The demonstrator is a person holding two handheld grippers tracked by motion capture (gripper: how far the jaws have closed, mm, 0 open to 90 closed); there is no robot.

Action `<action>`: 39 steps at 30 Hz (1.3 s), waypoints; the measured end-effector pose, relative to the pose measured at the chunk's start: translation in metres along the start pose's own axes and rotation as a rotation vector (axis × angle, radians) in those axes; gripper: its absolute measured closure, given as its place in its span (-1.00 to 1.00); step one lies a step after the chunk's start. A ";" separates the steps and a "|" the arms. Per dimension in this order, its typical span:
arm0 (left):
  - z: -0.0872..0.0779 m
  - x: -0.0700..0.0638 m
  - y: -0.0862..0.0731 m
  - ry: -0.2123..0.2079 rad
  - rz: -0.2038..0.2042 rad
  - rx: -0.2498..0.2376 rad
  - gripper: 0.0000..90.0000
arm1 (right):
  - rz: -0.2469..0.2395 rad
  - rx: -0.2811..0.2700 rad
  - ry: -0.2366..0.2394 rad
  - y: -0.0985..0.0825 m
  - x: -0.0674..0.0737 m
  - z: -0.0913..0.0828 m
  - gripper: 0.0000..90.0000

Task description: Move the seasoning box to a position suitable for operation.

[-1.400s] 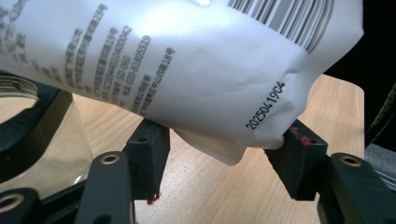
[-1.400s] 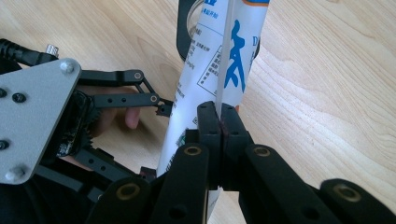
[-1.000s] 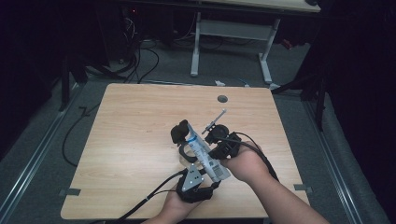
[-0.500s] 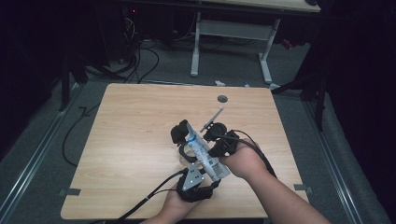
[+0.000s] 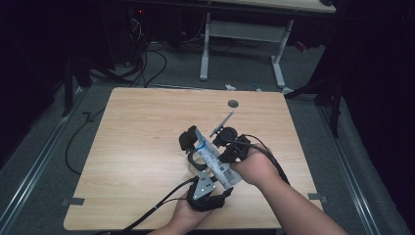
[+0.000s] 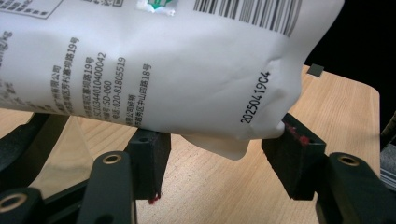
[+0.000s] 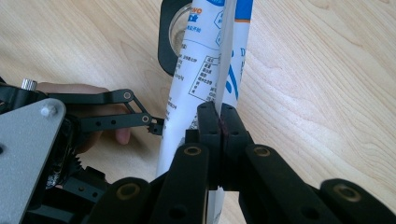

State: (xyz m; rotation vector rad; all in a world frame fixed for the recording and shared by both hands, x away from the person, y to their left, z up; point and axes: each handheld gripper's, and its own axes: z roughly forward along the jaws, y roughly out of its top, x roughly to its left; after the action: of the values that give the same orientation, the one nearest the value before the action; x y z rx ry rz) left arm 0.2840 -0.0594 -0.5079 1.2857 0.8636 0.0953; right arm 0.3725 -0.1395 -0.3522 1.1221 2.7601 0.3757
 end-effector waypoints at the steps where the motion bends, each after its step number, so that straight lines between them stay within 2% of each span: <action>1: 0.000 0.000 0.000 -0.001 -0.001 -0.001 -0.05 | -0.005 0.003 -0.006 0.000 0.000 0.000 1.00; 23: 0.002 -0.005 0.001 -0.008 -0.010 -0.015 -0.02 | -0.012 -0.014 -0.021 0.004 0.000 -0.002 1.00; 39: 0.004 -0.007 0.004 -0.010 -0.037 -0.026 -0.01 | -0.015 -0.017 -0.029 0.006 0.000 -0.005 1.00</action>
State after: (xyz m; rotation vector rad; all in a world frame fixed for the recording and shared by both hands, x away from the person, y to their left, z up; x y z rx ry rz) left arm 0.2831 -0.0653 -0.5008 1.2444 0.8746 0.0708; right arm 0.3750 -0.1361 -0.3456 1.0930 2.7336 0.3779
